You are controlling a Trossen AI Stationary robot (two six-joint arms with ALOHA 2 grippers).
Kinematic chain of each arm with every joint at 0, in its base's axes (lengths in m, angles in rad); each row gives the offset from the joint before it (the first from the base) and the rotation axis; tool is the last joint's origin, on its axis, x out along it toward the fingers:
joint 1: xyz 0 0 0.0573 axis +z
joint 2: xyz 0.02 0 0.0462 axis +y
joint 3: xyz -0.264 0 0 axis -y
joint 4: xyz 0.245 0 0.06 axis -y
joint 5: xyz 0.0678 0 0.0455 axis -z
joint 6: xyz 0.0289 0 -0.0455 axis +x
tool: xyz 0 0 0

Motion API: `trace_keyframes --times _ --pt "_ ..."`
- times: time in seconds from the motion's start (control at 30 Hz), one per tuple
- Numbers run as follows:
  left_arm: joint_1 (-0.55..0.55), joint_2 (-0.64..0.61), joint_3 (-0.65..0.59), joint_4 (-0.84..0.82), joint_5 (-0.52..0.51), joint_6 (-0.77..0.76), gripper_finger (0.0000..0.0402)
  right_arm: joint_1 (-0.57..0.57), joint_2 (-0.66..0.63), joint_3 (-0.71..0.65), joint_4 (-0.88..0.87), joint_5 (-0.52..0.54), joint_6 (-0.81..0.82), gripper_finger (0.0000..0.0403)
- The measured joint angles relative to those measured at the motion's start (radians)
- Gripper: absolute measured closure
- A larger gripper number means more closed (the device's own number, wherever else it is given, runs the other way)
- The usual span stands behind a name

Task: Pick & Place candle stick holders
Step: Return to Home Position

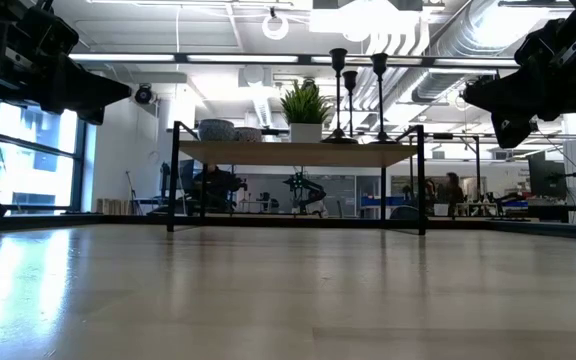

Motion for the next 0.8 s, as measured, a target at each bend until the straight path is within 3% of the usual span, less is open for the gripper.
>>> trace_keyframes --times 0.8 --pt "0.000 0.000 0.000 0.000 0.000 0.000 0.0401 0.000 0.000 0.000 0.000 0.000 0.000 0.0396"
